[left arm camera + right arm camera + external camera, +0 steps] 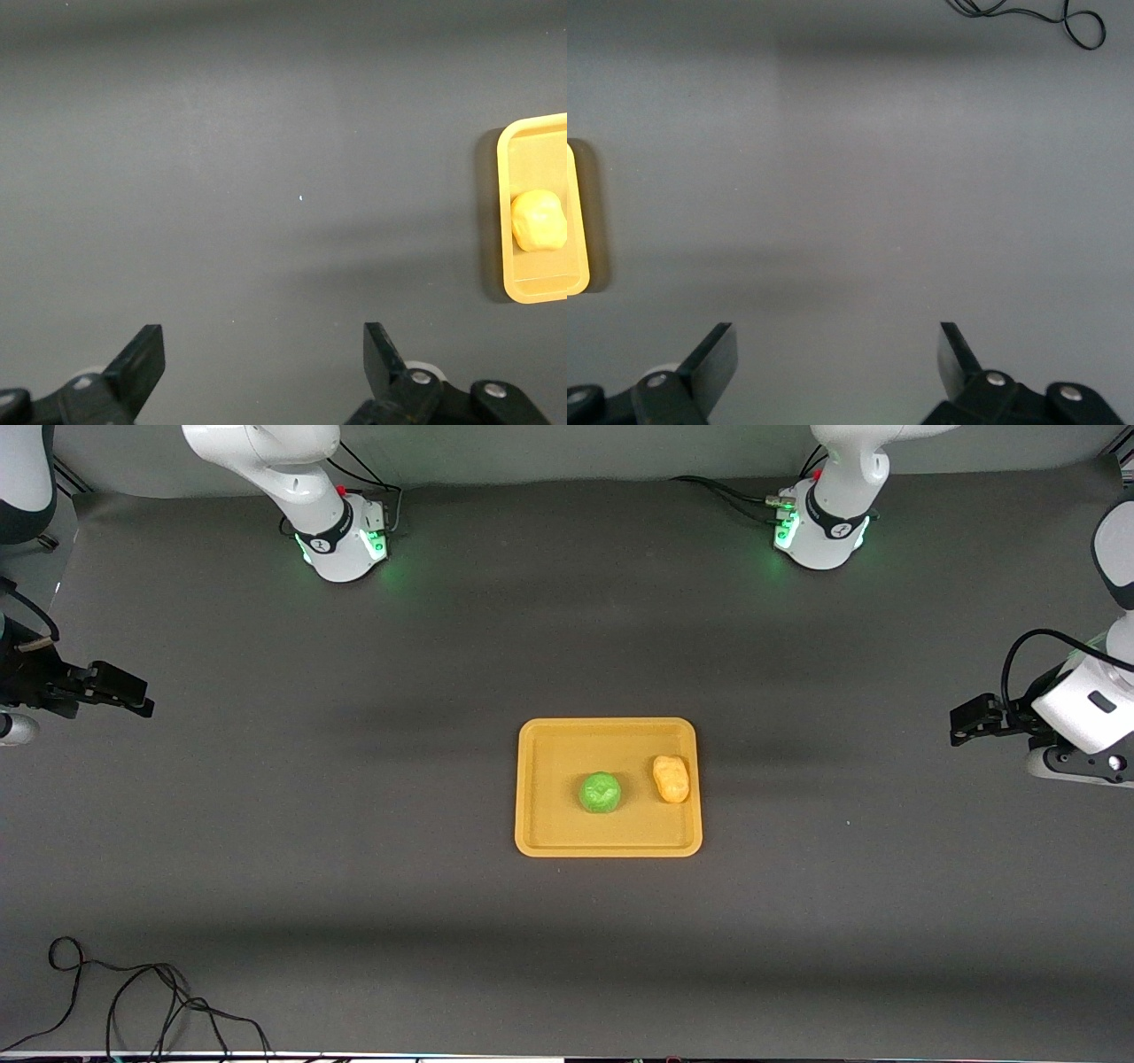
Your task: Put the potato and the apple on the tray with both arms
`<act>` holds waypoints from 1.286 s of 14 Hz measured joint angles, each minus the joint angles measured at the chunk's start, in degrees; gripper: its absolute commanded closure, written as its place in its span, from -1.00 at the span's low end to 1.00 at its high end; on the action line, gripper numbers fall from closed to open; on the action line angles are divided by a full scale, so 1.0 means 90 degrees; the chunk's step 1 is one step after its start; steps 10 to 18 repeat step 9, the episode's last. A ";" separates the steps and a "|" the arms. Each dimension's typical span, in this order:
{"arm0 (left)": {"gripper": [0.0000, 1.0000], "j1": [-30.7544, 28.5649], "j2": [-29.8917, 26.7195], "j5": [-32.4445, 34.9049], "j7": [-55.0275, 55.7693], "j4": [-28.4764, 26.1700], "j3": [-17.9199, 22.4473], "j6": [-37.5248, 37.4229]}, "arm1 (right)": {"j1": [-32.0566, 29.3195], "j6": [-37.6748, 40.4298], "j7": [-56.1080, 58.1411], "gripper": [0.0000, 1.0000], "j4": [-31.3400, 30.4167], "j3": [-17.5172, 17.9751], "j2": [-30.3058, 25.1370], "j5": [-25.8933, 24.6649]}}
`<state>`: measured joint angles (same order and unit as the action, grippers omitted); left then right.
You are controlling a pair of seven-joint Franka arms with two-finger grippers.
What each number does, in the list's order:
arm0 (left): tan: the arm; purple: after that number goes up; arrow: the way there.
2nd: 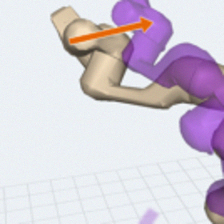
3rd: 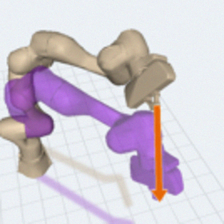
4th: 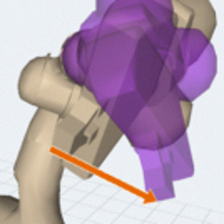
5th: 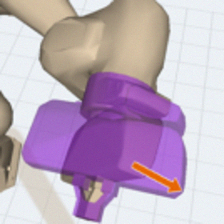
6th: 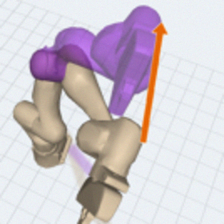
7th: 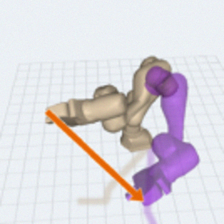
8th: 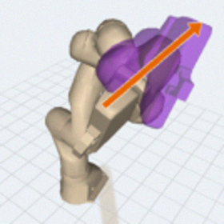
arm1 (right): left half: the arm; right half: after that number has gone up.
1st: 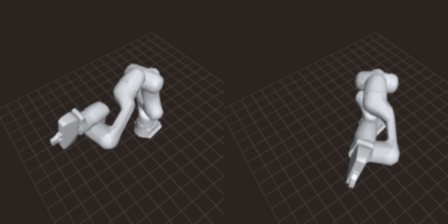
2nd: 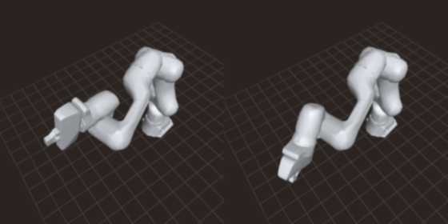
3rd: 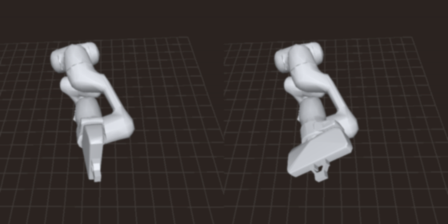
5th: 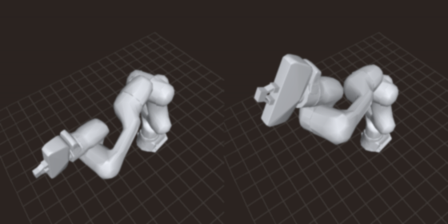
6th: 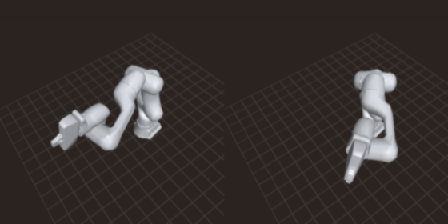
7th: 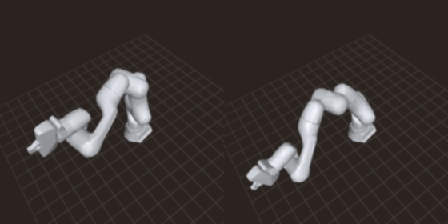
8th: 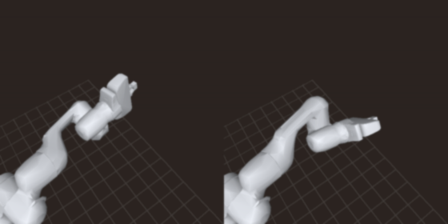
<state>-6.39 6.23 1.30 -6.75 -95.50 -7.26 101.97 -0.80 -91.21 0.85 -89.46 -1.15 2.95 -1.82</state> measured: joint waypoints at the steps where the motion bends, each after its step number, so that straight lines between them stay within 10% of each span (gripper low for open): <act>1: -1.00 0.0000 0.0002 0.0000 0.0000 0.0000 0.0000 0.0000 | 0.0004 0.0000 0.0001 -1.00 0.0000 0.0000 0.0000 0.0000; 18: -1.00 0.0000 0.0041 0.0000 0.0001 0.0000 0.0000 0.0000 | 0.0005 0.0011 0.0001 -1.00 0.0000 -0.0014 0.0000 0.0135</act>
